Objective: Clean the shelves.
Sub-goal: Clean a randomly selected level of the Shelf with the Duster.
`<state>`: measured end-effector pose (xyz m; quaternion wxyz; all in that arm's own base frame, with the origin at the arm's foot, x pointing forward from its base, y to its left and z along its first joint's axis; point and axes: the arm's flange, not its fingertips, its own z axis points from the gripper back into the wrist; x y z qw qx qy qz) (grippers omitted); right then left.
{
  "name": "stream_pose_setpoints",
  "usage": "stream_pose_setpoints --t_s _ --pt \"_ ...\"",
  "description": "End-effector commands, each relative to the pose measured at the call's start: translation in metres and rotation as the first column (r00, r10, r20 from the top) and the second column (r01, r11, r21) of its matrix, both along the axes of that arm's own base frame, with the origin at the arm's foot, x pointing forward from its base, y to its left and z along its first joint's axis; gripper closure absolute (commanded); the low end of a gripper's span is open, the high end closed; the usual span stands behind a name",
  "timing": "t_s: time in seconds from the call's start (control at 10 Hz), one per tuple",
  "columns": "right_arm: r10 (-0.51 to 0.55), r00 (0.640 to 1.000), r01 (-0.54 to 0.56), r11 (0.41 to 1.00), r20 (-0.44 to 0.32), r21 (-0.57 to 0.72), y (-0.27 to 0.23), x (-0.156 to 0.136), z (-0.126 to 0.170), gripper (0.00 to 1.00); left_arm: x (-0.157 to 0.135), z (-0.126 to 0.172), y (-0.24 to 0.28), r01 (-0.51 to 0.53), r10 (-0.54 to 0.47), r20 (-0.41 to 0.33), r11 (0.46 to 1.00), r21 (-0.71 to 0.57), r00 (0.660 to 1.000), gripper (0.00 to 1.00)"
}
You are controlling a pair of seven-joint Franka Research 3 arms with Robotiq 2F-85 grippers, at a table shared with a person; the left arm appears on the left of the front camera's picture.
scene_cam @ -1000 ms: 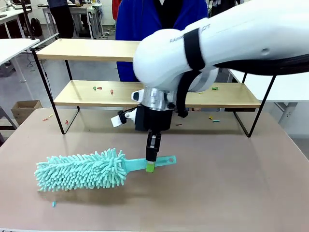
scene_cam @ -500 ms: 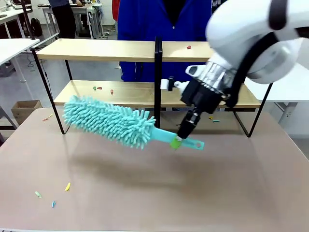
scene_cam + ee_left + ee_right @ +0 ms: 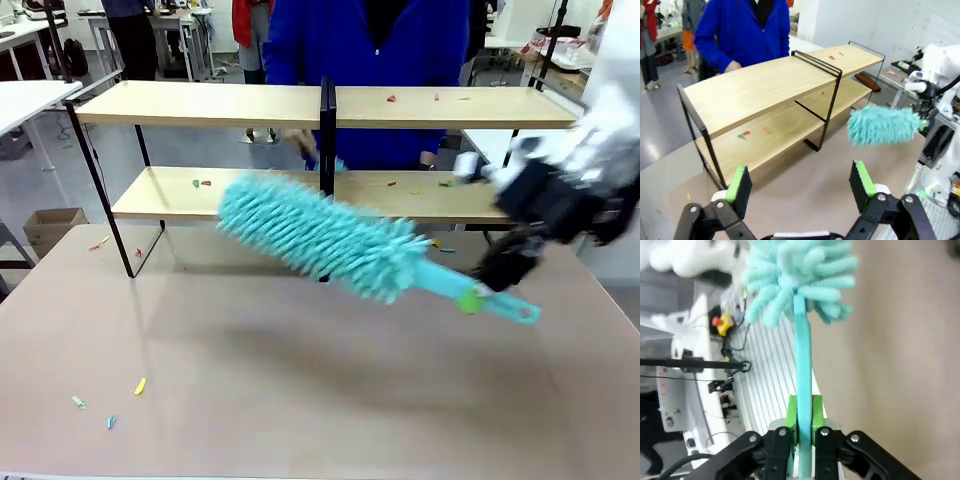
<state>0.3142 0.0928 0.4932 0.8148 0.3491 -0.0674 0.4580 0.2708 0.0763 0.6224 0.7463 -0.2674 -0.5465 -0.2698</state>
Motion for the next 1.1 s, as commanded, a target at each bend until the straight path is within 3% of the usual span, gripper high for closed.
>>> stream_pose_setpoints --t_s 0.0,0.2,0.5,0.7,0.8,0.9,1.0 --pt "-0.173 0.977 0.178 0.984 0.127 -0.030 -0.060 -0.036 0.068 0.87 0.000 0.000 -0.001 0.007 -0.007 -0.002 1.000 -0.005 1.000 0.00" --pt "-0.216 0.949 0.224 0.974 0.229 -0.009 -0.102 -0.054 0.116 0.87 0.000 0.000 -0.001 0.007 -0.007 -0.002 1.000 -0.005 1.000 0.00" --pt "-0.240 0.906 0.217 0.971 0.350 0.102 -0.179 -0.120 0.181 0.87 0.000 0.000 -0.001 0.007 -0.007 -0.002 1.000 -0.005 1.000 0.00" --pt "-0.345 0.854 0.335 0.937 0.389 0.097 -0.231 -0.152 0.190 0.87 0.000 0.000 -0.001 0.007 -0.007 -0.002 1.000 -0.005 1.000 0.00" --pt "-0.413 0.830 0.405 0.908 0.375 0.103 -0.250 -0.157 0.179 0.87 0.000 0.000 -0.001 0.007 -0.007 -0.002 1.000 -0.005 1.000 0.00" --pt "-0.475 0.826 0.460 0.879 0.304 0.127 -0.248 -0.152 0.163 0.87 0.000 0.000 -0.001 0.007 -0.007 -0.002 1.000 -0.005 1.000 0.00" --pt "-0.371 0.847 0.354 0.928 0.380 0.116 -0.240 -0.163 0.192 0.87 0.000 0.000 -0.001 0.007 -0.007 -0.002 1.000 -0.005 1.000 0.00"
